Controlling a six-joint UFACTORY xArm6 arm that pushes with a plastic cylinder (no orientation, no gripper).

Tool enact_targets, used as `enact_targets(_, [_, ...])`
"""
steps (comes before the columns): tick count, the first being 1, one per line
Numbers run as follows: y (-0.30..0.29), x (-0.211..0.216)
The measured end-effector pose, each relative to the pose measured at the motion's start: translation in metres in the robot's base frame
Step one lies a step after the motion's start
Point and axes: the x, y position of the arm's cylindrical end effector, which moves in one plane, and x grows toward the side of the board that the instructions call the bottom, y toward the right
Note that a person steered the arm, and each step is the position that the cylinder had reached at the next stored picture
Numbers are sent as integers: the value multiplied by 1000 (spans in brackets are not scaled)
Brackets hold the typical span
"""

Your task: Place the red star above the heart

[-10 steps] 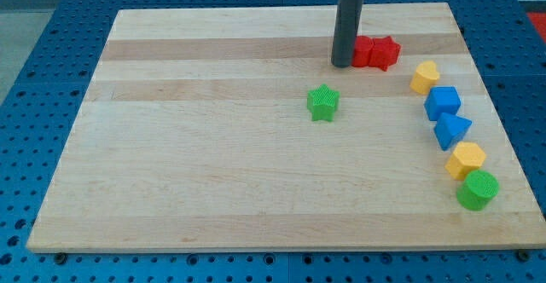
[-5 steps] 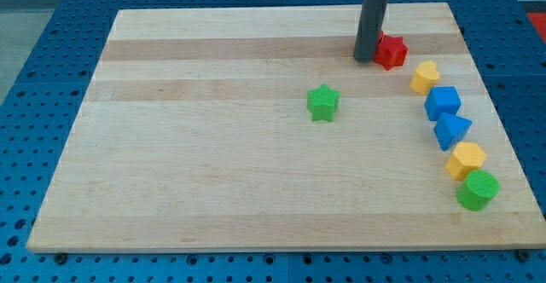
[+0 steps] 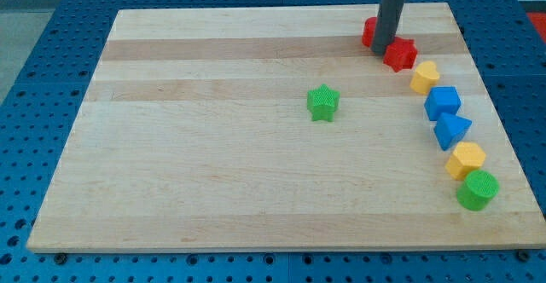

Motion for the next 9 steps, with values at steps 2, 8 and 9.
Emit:
enact_targets(2, [-14,1])
enact_targets(8, [-6,21])
enact_targets(9, [-6,20])
